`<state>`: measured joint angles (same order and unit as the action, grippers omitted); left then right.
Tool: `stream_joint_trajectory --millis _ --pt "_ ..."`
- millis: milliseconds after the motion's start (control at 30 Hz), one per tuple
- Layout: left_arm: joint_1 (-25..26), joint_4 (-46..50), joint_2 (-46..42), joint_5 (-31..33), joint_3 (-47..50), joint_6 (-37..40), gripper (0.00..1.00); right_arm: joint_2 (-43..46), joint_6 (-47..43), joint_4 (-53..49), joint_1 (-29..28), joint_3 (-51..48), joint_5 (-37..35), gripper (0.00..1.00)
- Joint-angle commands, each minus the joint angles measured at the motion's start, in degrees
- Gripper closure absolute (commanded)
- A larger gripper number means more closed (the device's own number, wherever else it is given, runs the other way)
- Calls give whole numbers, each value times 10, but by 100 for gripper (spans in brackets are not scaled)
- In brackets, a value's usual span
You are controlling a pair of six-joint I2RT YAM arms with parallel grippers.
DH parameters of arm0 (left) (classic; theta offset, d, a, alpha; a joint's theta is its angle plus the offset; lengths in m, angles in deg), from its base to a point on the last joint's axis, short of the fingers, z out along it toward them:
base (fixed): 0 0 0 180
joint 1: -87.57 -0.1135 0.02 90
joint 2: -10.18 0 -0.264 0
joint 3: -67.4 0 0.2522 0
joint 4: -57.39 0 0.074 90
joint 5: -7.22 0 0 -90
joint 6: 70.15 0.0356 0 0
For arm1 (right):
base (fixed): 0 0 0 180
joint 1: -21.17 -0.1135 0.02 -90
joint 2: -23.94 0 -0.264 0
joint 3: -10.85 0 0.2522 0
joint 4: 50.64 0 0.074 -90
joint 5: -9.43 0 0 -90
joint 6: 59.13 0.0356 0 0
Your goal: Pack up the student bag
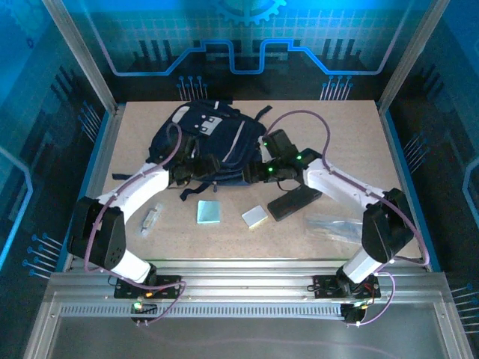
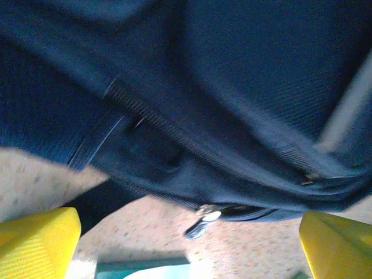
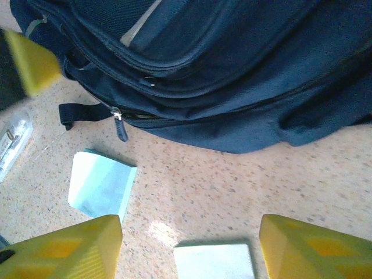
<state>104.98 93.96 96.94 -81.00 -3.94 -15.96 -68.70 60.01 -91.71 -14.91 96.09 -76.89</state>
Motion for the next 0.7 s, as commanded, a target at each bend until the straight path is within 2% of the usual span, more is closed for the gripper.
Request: stream_joint_trajectory --millis 0,133,367,533,633,667 --pt "-2 -64 -35 25 48 -90 4 -24 39 47 -34 -15 -42 35" --pt "-3 -110 -33 36 89 -144 8 -42 73 81 -53 -25 -49 35" --pt "-3 -267 14 65 134 -209 17 -61 87 101 -64 -30 -44 37" --pt "-3 -340 76 64 123 -228 30 -66 93 151 -81 -51 -37 38" --pt "-2 -358 100 58 115 -226 43 -88 98 173 -99 -45 -36 38" --pt "-2 -361 105 57 114 -226 51 -97 104 178 -105 -41 -38 38"
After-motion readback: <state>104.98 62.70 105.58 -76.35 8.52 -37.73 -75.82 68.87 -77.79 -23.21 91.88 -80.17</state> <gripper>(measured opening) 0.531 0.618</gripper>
